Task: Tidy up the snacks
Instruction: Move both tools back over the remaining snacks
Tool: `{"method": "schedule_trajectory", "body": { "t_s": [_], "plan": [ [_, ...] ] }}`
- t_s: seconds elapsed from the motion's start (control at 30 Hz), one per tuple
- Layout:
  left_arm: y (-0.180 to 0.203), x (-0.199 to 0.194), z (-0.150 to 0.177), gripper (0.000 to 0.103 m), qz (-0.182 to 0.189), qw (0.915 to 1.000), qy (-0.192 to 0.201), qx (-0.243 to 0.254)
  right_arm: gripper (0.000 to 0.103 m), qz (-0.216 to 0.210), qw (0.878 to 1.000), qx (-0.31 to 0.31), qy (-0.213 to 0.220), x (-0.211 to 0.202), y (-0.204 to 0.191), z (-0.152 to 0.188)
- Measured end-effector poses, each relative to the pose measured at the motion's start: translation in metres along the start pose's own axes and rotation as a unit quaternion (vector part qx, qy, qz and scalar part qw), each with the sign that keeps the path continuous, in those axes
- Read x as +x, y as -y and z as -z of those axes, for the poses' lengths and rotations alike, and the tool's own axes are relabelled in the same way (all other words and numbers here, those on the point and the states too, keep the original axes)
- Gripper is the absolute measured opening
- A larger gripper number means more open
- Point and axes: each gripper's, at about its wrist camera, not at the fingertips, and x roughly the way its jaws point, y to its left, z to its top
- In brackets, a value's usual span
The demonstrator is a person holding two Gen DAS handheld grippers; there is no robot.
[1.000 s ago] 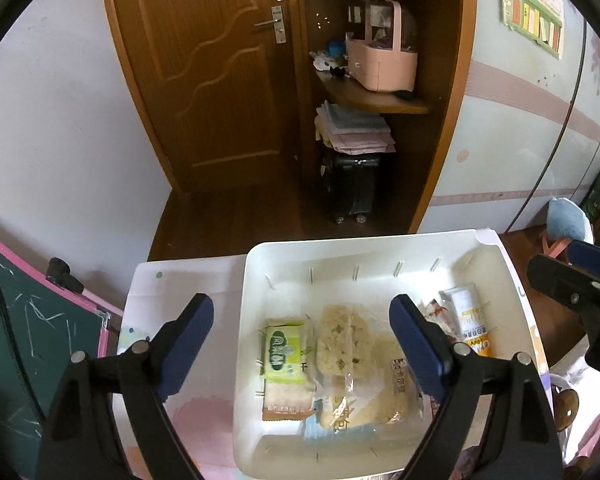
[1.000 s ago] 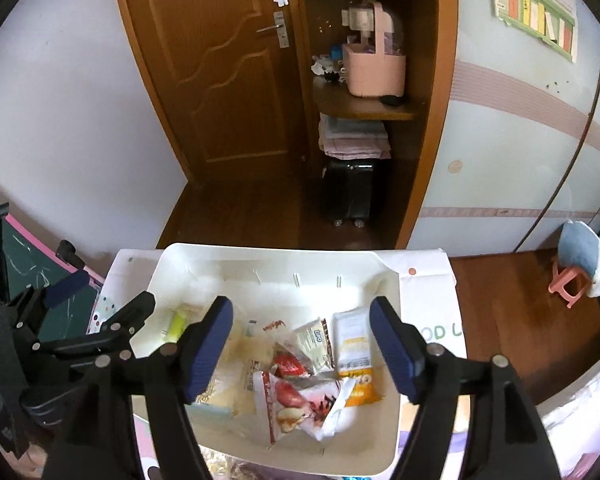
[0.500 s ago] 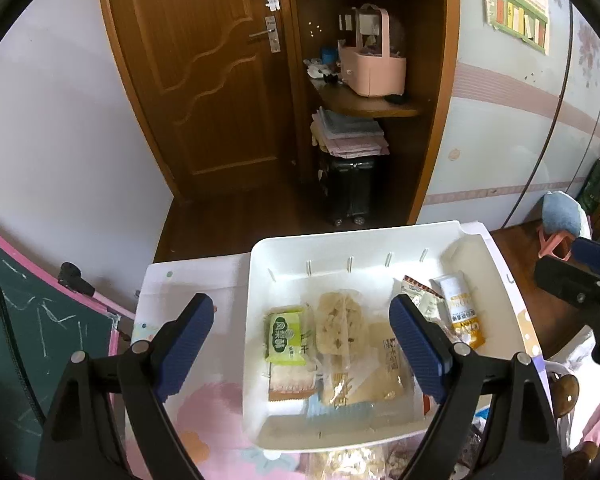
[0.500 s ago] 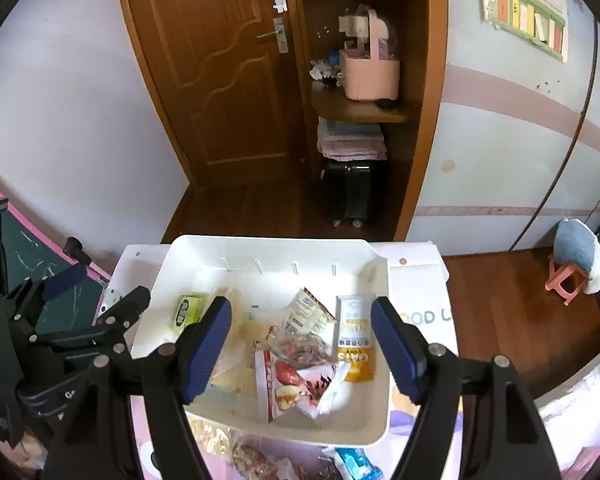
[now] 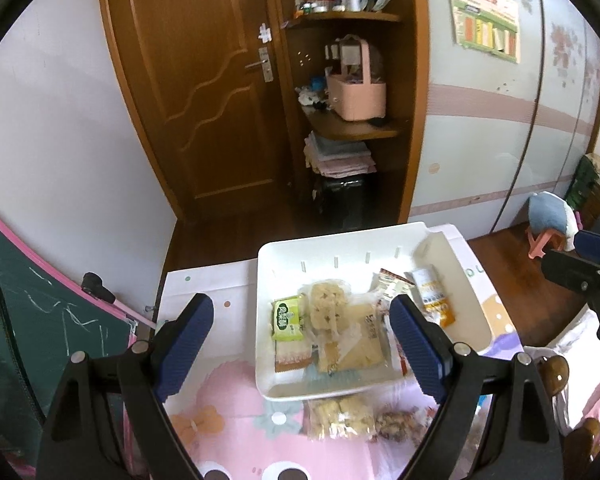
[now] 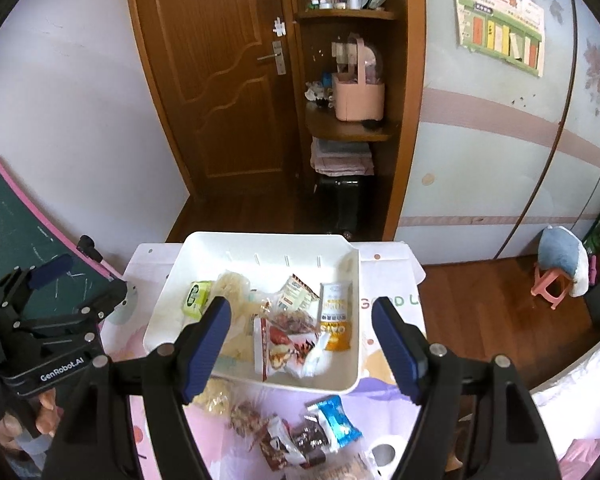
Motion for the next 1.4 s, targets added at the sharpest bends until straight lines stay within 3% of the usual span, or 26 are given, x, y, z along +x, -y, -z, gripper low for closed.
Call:
{"method": "schedule_trajectory", "body": {
  "t_s": [0.33,0.6,1.0,1.23,1.4],
  "plan": [
    [0.02,-0.047,0.034,0.09,0.021,0.9997,0.002,0.013,0.077,-0.015,1.0,-0.005,0.015,-0.053,0.013,0.043],
    [0.039,-0.058,0.069,0.09,0.059,0.9979,-0.01,0.025,0.081,-0.015,1.0,-0.015,-0.004,-0.058,0.028,0.094],
    [0.066,-0.008,0.135,0.09,0.113,0.992,-0.036,0.044,0.081,0.017,0.998,-0.022,-0.058,-0.015,0.044,0.178],
    [0.075,0.036,0.175,0.09,0.12,0.9892,-0.08,0.025,0.081,0.001,0.995,-0.022,-0.094,0.031,0.052,0.219],
    [0.079,0.063,0.19,0.09,0.128,0.9853,-0.112,0.011,0.09,-0.016,0.993,-0.04,-0.111,0.06,0.052,0.236]
  ]
}}
